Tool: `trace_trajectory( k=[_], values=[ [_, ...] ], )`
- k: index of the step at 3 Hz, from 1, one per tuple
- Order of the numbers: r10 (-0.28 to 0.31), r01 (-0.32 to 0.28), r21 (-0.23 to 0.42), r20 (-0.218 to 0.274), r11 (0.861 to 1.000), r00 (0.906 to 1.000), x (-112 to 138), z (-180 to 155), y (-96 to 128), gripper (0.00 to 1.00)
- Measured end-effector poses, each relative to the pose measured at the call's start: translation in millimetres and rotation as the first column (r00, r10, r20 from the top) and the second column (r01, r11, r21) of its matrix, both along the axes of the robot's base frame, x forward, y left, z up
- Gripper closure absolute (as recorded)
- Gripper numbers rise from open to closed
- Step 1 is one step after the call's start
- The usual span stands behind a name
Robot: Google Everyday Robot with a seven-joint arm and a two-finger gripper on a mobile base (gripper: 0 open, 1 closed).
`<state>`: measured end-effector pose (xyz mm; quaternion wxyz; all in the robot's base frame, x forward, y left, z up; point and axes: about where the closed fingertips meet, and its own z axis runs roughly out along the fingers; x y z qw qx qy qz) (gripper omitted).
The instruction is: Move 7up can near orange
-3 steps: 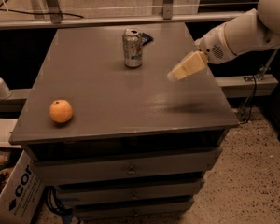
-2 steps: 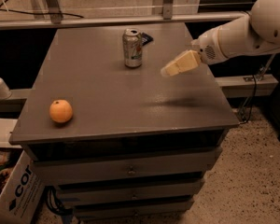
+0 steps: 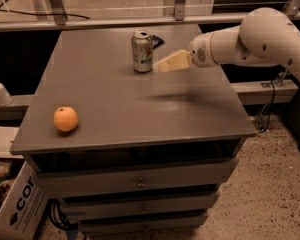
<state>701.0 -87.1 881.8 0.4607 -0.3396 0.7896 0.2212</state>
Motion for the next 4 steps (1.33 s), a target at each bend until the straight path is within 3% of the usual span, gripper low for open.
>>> trace_trajectory(
  k=[1, 3, 4],
  values=[
    [0.013, -0.016, 0.059, 0.043, 0.998, 0.9990, 15.5, 7.9, 31.2, 0.00],
    [0.099, -0.113, 0.154, 0.092, 0.982, 0.9908, 19.3, 21.2, 97.8, 0.00],
    [0.148, -0.161, 0.154, 0.090, 0.975, 0.9849, 14.8, 6.8, 126.5, 0.00]
  ],
)
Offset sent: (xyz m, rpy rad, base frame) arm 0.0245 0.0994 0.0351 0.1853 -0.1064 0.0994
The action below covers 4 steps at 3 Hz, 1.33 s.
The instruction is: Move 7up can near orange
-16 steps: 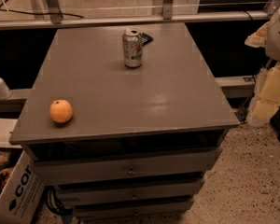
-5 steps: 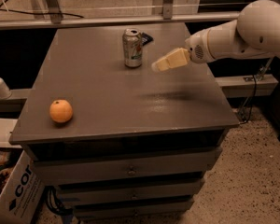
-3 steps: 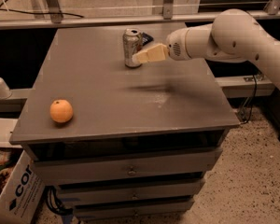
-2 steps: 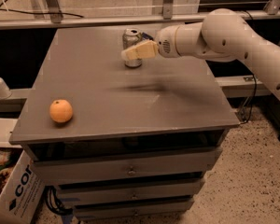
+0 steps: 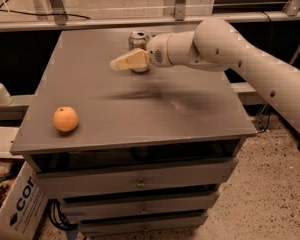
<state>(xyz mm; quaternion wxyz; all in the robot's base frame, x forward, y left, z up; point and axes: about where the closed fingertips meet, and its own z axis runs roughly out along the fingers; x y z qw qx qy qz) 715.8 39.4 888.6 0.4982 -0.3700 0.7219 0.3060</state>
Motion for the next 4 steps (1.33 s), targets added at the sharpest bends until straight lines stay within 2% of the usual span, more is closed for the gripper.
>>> trace_trajectory(
  k=[1, 2, 3, 4],
  values=[
    [0.039, -0.040, -0.045, -0.025, 0.998, 0.9989, -3.1, -29.2, 18.9, 0.00],
    [0.038, -0.042, -0.089, -0.053, 0.995, 0.9979, -0.9, -55.8, 16.0, 0.18],
    [0.011, -0.019, -0.114, -0.077, 0.993, 0.9970, 3.4, -73.5, 4.2, 0.41],
    [-0.003, -0.007, -0.119, -0.084, 0.993, 0.9964, 6.2, -77.4, -0.6, 0.64]
  ],
)
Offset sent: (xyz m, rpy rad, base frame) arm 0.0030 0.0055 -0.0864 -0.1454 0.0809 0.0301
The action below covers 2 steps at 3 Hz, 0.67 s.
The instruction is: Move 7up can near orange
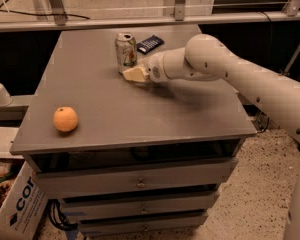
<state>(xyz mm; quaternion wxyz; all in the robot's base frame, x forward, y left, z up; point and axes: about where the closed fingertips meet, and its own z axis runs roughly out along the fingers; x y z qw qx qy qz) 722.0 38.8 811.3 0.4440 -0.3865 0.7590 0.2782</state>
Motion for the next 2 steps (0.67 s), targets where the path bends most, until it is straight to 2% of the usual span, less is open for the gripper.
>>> trace_trajectory(
  k=[1, 2],
  values=[
    [0.000, 0.000, 0.000, 0.000, 1.000, 1.0000, 0.0, 3.5, -0.2, 0.87],
    [0.000, 0.000, 0.000, 0.000, 1.000, 1.0000, 0.0, 6.0, -0.2, 1.00]
  ],
)
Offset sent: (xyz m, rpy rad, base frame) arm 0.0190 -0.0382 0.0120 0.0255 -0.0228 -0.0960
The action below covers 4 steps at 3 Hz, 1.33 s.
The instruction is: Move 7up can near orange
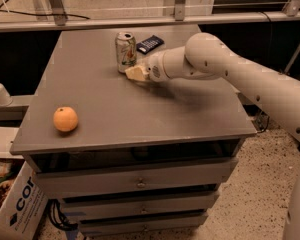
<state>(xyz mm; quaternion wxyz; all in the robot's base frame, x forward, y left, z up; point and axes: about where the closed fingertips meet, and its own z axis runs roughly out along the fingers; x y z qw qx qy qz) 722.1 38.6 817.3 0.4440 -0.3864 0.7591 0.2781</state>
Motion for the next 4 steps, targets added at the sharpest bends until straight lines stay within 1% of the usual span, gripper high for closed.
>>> trace_trajectory(
  k=[1, 2, 4],
  values=[
    [0.000, 0.000, 0.000, 0.000, 1.000, 1.0000, 0.0, 0.3, -0.1, 1.00],
    [-0.007, 0.007, 0.002, 0.001, 1.000, 1.0000, 0.6, 0.3, -3.0, 0.82],
    [-0.007, 0.007, 0.002, 0.001, 1.000, 1.0000, 0.6, 0.3, -3.1, 0.36]
  ],
)
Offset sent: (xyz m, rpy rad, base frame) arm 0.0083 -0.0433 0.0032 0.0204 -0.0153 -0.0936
